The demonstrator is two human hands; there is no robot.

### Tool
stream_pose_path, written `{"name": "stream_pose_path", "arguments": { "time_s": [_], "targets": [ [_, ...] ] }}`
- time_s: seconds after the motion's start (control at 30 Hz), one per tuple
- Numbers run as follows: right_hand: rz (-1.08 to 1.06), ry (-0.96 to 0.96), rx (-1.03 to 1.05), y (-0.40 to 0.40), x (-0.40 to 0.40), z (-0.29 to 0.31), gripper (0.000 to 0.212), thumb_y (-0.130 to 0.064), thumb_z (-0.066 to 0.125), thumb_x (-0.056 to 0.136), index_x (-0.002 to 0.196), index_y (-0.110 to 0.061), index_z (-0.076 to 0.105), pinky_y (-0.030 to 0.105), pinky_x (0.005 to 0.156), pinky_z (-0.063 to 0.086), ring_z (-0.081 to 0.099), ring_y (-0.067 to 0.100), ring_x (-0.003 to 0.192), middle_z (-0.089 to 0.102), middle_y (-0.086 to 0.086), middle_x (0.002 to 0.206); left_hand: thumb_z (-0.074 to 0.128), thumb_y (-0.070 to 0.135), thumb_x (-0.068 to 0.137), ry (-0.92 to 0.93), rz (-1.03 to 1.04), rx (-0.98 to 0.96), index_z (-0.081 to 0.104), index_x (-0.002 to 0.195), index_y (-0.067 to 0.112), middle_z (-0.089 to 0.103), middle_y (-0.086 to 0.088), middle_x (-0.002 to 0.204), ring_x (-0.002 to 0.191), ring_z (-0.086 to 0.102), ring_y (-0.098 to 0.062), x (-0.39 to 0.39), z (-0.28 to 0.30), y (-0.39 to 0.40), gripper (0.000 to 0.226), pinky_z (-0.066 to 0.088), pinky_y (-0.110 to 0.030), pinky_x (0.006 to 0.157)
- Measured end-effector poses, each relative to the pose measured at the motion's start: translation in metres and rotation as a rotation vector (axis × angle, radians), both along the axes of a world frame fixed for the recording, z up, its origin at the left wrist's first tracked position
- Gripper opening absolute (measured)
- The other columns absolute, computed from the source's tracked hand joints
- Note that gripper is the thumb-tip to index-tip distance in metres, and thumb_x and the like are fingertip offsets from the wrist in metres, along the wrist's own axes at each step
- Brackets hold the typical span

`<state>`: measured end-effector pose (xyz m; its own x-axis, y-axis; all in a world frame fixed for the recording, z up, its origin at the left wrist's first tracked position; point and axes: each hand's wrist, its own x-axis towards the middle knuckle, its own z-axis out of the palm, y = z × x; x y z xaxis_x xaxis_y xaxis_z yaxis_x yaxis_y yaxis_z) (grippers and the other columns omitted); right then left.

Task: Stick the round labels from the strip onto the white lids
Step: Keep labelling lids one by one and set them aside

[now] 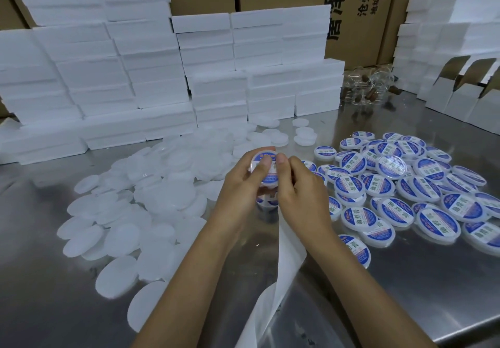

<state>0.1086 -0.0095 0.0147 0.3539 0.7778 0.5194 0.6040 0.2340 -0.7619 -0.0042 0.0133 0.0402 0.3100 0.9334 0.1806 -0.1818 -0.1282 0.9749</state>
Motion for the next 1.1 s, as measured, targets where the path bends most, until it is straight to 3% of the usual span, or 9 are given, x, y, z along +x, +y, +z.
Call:
{"name": "stream_pose_path", "arguments": {
  "time_s": [0.13, 0.33, 0.47, 0.6, 0.7, 0.8, 0.87, 1.0, 1.1],
  "targets": [
    [0.032, 0.004, 0.019, -0.001, 0.0, -0.001, 0.035, -0.045, 0.033, 0.104, 0.078, -0.025, 0.044, 0.032, 0.054, 0.04, 0.054, 0.01, 0.06, 0.055, -0.006, 0.063, 0.063, 0.018, 0.099, 0.086, 0.137, 0.142, 0.07, 0.114, 0.009, 0.074, -0.006, 0.091, 0.066, 0.067, -0.011, -0.004, 0.002, -0.001, 0.018, 0.05, -0.021, 0.051],
    [0.124, 0.02, -0.028, 0.0, -0.002, -0.003, 0.045, -0.053, 0.049, 0.098, 0.06, -0.033, 0.037, 0.034, 0.053, 0.04, 0.046, 0.01, 0.051, 0.053, -0.005, 0.054, 0.041, 0.025, 0.11, 0.08, 0.226, 0.094, 0.07, 0.095, 0.007, 0.066, -0.006, 0.058, 0.037, 0.054, -0.019, -0.004, 0.004, -0.003, 0.037, 0.045, -0.024, 0.039],
    [0.043, 0.068, -0.022, 0.003, 0.004, -0.002, 0.047, -0.049, 0.045, 0.101, 0.065, -0.021, 0.042, 0.044, 0.059, 0.047, 0.056, 0.016, 0.059, 0.057, -0.002, 0.057, 0.044, 0.015, 0.108, 0.121, 0.115, 0.075, 0.069, 0.116, 0.014, 0.074, -0.005, 0.084, 0.059, 0.063, -0.032, -0.005, 0.002, -0.001, 0.026, 0.052, -0.028, 0.049],
    [0.05, 0.173, -0.038, 0.003, 0.008, 0.0, 0.044, -0.045, 0.044, 0.103, 0.07, -0.017, 0.052, 0.042, 0.062, 0.049, 0.057, 0.013, 0.061, 0.058, -0.005, 0.059, 0.06, -0.004, 0.097, 0.097, -0.086, 0.041, 0.057, 0.131, 0.02, 0.071, -0.009, 0.108, 0.071, 0.071, -0.02, -0.005, 0.001, -0.002, 0.042, 0.058, -0.028, 0.062],
    [0.222, 0.392, -0.039, 0.0, 0.01, 0.003, 0.043, -0.039, 0.044, 0.105, 0.085, -0.008, 0.068, 0.038, 0.071, 0.055, 0.069, 0.018, 0.074, 0.07, 0.005, 0.073, 0.069, -0.003, 0.091, 0.068, -0.101, 0.062, 0.06, 0.13, 0.019, 0.074, -0.014, 0.099, 0.068, 0.07, -0.024, -0.009, 0.002, 0.0, 0.046, 0.06, -0.03, 0.064],
    [0.322, 0.389, -0.036, -0.004, 0.011, 0.005, 0.045, -0.037, 0.046, 0.104, 0.081, -0.002, 0.064, 0.037, 0.068, 0.052, 0.064, 0.02, 0.067, 0.066, 0.008, 0.064, 0.069, 0.009, 0.093, 0.055, -0.054, 0.058, 0.063, 0.124, 0.013, 0.072, -0.017, 0.084, 0.057, 0.067, -0.025, -0.01, 0.004, 0.0, 0.032, 0.059, -0.031, 0.057],
    [0.32, 0.342, -0.045, -0.005, 0.011, 0.006, 0.044, -0.034, 0.048, 0.104, 0.081, -0.001, 0.064, 0.028, 0.063, 0.05, 0.062, 0.013, 0.063, 0.064, 0.002, 0.061, 0.064, 0.015, 0.098, 0.079, 0.003, 0.063, 0.065, 0.121, 0.013, 0.07, -0.015, 0.075, 0.053, 0.064, -0.023, -0.009, 0.003, 0.001, 0.023, 0.057, -0.031, 0.052],
    [0.29, 0.296, -0.103, -0.005, 0.011, 0.009, 0.042, -0.039, 0.05, 0.102, 0.088, -0.004, 0.069, 0.032, 0.074, 0.055, 0.07, 0.016, 0.076, 0.072, 0.006, 0.077, 0.047, 0.021, 0.108, 0.121, 0.103, 0.028, 0.067, 0.116, 0.016, 0.072, -0.007, 0.07, 0.05, 0.065, -0.023, -0.005, 0.002, 0.0, 0.022, 0.058, -0.031, 0.048],
    [0.132, 0.281, -0.115, -0.001, 0.022, 0.01, 0.045, -0.04, 0.049, 0.103, 0.085, -0.002, 0.067, 0.034, 0.067, 0.049, 0.063, 0.016, 0.069, 0.067, 0.009, 0.073, 0.046, 0.017, 0.108, 0.167, 0.086, 0.0, 0.059, 0.125, 0.021, 0.073, -0.005, 0.073, 0.054, 0.067, -0.023, -0.001, 0.0, -0.002, 0.022, 0.058, -0.031, 0.048]
  ]
}}
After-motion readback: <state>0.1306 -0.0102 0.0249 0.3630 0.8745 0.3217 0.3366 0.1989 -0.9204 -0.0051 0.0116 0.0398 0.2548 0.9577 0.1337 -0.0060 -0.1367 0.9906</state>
